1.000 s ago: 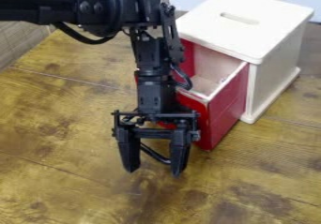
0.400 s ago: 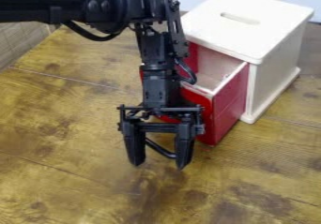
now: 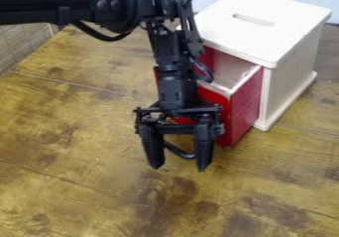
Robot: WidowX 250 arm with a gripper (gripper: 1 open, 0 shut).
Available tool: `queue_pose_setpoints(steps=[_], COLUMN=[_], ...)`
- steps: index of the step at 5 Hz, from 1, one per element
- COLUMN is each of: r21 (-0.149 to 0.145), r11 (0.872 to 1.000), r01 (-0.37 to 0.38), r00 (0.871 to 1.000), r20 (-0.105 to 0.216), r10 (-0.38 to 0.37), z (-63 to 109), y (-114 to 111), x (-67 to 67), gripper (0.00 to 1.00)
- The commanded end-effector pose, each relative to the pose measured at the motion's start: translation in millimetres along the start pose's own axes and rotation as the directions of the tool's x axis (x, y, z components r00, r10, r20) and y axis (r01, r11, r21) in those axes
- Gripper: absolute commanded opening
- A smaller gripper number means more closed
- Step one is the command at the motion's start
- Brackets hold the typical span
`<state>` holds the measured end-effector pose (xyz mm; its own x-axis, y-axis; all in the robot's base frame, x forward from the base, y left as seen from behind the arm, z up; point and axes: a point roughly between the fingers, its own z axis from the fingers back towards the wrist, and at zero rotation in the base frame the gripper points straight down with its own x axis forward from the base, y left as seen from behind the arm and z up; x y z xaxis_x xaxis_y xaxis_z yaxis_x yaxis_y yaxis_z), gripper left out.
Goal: Open the drawer
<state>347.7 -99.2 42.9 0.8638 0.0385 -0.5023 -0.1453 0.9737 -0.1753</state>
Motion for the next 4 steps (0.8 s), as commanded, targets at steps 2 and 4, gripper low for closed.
queue_pose_setpoints(steps=[2,4], r21=[-0.016,-0.021], r11=[0.999,1.000], r01=[-0.034,-0.013], r00=[0.998,0.999], r20=[0.054,0.042], r10=[0.035,0.013], z=[22.6,27.1], y=[-1,7], x=[-3.1,-24.3], gripper=[0.00,0.00])
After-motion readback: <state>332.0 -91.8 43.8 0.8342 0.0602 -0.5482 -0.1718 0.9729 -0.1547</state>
